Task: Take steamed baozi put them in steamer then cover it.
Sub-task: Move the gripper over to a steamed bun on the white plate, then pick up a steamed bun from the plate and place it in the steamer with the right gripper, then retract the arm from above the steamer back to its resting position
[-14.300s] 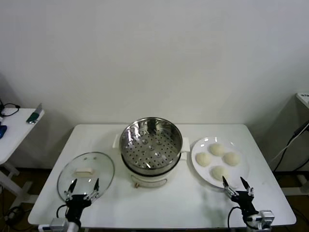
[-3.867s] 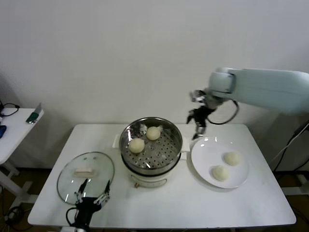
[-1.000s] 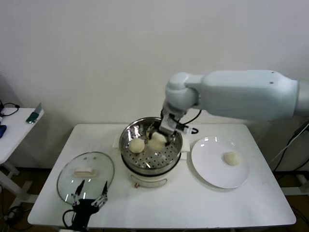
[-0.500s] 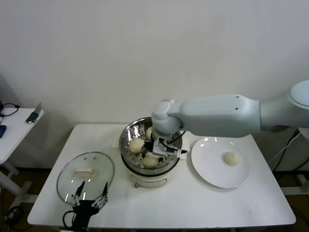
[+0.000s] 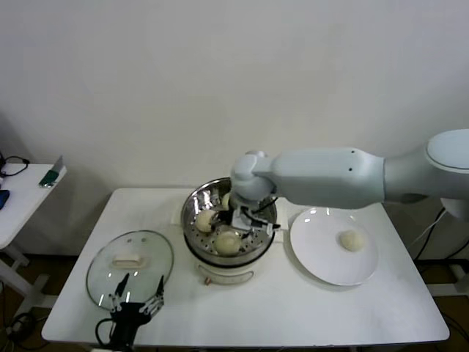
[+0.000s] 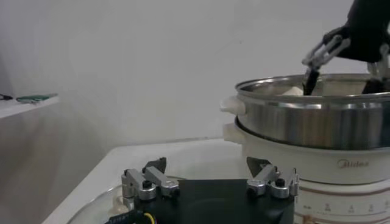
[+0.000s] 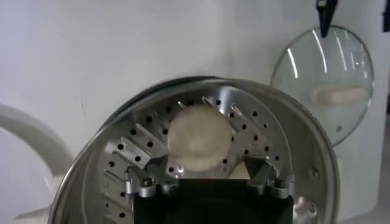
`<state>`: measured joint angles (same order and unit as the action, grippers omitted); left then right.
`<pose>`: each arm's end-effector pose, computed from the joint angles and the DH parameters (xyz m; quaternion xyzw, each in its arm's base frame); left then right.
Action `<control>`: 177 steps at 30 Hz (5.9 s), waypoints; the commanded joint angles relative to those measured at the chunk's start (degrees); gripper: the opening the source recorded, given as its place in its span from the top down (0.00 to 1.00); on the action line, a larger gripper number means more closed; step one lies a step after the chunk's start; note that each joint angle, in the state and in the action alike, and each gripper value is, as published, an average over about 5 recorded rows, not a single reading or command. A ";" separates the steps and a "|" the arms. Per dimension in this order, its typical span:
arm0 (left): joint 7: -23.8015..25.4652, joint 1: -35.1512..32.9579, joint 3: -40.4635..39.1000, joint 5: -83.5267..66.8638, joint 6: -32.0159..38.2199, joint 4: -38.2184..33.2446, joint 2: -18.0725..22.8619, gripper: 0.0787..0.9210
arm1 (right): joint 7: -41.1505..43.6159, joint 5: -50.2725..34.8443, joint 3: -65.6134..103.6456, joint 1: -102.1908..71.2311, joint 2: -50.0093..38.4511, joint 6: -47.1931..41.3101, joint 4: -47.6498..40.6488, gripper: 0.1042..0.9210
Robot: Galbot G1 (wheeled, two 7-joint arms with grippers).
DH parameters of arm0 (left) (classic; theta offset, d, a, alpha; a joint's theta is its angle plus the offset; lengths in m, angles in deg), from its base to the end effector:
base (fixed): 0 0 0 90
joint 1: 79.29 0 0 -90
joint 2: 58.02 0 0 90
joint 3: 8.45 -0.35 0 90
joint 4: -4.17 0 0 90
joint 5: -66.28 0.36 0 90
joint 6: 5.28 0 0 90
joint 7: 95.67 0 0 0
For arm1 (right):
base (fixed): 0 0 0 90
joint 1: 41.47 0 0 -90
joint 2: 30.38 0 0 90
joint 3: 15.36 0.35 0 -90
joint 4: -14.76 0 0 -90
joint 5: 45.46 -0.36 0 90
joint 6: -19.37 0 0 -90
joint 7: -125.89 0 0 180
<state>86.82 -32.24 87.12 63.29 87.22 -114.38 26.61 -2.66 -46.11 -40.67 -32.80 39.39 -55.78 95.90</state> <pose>0.1116 0.0472 -0.3420 -0.0072 -0.9940 -0.0386 0.1016 0.5089 0.1615 -0.0762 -0.6497 0.1795 -0.7387 0.0042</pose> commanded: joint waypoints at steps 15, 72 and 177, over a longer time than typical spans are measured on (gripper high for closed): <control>0.47 1.40 -0.58 -0.19 -0.36 -0.79 -0.39 0.12 | 12.94 -28.15 -14.73 9.15 -37.00 -24.96 -8.18 0.12; 0.45 0.66 -0.33 1.02 0.63 1.08 0.49 0.12 | 7.45 -14.09 11.73 -17.90 -27.48 -23.08 -23.59 0.29; -12.04 6.93 3.22 27.94 -3.96 -0.65 -6.67 0.12 | -40.74 -35.91 120.70 -119.29 -27.12 -3.66 7.79 0.12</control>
<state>79.77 -25.89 88.82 74.75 83.86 -115.09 21.30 -41.51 -86.30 48.51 -109.99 7.06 -73.20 101.87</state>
